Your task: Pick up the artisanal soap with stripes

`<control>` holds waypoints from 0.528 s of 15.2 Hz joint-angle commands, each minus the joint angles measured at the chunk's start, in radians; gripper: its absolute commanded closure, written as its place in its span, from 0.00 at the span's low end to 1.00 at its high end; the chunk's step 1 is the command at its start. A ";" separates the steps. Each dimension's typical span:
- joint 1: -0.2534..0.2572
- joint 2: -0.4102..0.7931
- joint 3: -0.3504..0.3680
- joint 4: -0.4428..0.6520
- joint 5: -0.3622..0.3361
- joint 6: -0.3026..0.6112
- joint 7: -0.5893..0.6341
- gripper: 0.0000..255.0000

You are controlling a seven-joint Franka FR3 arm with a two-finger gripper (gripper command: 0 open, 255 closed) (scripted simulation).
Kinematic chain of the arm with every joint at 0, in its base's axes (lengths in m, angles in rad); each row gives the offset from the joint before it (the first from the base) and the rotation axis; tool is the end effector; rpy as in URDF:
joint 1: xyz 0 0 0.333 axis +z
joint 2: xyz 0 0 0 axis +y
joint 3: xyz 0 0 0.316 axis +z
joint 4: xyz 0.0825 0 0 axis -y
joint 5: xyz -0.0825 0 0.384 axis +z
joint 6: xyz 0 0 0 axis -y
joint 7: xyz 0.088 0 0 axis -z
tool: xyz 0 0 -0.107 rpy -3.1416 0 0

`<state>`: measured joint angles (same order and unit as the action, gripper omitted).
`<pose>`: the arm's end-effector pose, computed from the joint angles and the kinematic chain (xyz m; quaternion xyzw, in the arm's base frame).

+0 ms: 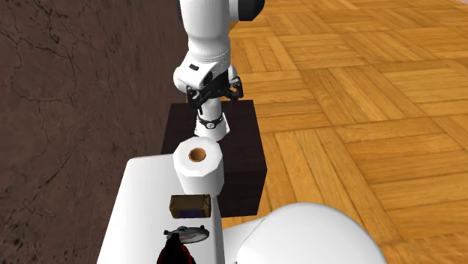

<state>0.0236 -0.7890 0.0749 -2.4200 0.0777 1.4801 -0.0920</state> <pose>0.2910 0.0430 0.5536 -0.9936 -0.0824 0.0759 0.0129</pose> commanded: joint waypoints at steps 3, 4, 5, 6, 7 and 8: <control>0.012 0.036 -0.058 0.019 -0.037 0.033 -0.122 0.00; 0.019 0.058 -0.087 0.032 -0.053 0.050 -0.183 0.00; 0.026 0.081 -0.115 0.046 -0.067 0.067 -0.243 0.00; 0.033 0.107 -0.141 0.063 -0.079 0.083 -0.303 0.00; 0.041 0.134 -0.168 0.082 -0.089 0.099 -0.363 0.00; 0.050 0.162 -0.194 0.103 -0.096 0.115 -0.423 0.00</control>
<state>0.0651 -0.6527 -0.0914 -2.3375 -0.0084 1.5804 -0.4462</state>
